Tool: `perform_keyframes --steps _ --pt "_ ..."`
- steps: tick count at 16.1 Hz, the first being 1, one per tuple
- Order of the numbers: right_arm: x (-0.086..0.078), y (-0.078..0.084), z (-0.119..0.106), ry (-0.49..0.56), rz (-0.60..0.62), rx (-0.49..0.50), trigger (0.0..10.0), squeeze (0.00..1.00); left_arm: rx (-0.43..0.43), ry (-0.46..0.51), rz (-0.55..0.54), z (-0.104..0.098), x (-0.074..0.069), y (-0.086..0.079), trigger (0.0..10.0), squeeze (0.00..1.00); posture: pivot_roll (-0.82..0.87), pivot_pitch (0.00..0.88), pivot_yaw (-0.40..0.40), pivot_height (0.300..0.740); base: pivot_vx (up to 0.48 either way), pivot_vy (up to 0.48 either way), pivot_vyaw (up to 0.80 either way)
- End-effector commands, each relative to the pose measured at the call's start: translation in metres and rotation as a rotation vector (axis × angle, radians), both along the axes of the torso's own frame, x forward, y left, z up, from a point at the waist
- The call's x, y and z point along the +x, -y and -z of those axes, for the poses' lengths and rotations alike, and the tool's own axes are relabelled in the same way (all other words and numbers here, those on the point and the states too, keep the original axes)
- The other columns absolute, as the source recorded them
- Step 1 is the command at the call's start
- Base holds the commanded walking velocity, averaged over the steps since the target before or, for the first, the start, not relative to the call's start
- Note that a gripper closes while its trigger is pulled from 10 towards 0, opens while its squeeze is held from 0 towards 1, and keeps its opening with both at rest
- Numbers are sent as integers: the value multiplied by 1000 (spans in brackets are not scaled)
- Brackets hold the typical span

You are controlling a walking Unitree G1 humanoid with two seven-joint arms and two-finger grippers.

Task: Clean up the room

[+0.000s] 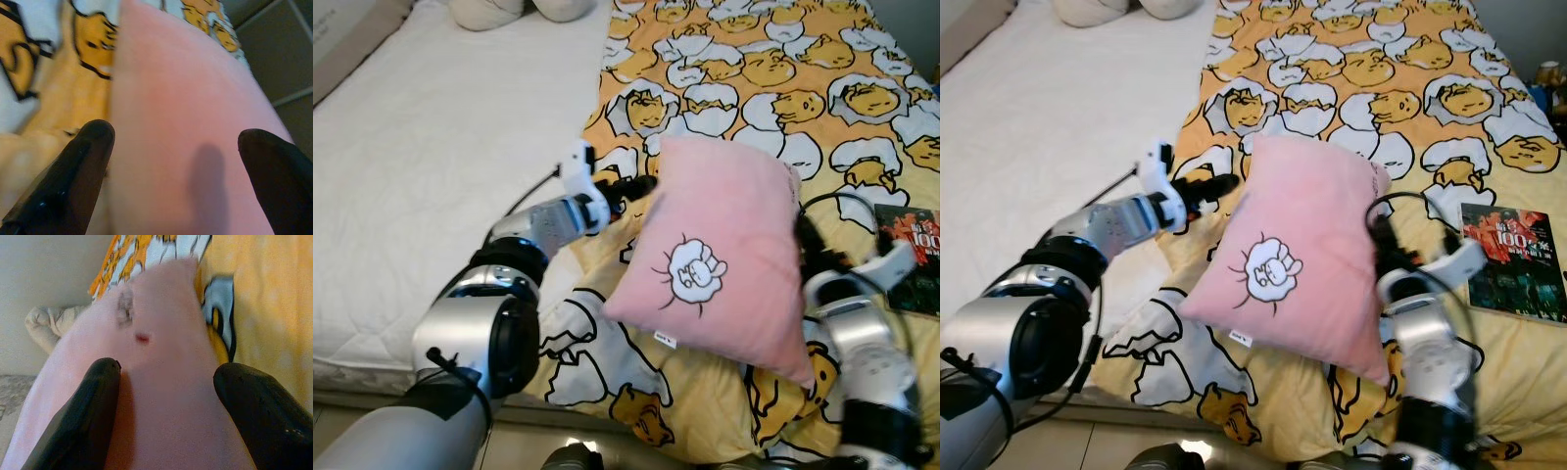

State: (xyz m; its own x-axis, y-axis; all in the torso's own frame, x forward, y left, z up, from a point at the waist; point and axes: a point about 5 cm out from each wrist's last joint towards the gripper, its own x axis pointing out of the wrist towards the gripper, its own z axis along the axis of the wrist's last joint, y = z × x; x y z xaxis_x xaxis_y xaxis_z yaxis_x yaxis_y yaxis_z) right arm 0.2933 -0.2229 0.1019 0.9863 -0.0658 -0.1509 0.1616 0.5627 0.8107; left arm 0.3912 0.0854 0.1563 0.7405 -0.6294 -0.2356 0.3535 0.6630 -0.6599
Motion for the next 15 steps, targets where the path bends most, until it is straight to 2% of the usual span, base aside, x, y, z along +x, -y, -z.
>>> perform_keyframes --steps 1,5,8,9,12,15 --pt "0 -6 -1 2 -12 31 10000 0 -37 16 32 -10 1 4 10000 0 -29 132 95 736 0 0 0" --pt "2 -15 4 -5 -20 68 10000 0 -62 -23 87 -6 -4 17 10000 0 -11 125 95 736 0 0 0" --pt "4 -23 12 -30 -31 103 10000 0 -23 -102 92 20 -15 21 10000 0 7 122 84 736 0 0 0" --pt "5 -25 13 -35 -42 105 10000 0 -37 -127 99 27 -19 26 10000 0 6 119 78 736 0 0 0" --pt "8 -28 13 -37 -54 106 10000 0 -40 -159 132 34 -25 37 10000 0 8 110 74 736 0 0 0" --pt "12 -29 13 -37 -60 103 10000 0 -14 -200 114 52 -34 44 10000 0 4 101 75 736 0 0 0"
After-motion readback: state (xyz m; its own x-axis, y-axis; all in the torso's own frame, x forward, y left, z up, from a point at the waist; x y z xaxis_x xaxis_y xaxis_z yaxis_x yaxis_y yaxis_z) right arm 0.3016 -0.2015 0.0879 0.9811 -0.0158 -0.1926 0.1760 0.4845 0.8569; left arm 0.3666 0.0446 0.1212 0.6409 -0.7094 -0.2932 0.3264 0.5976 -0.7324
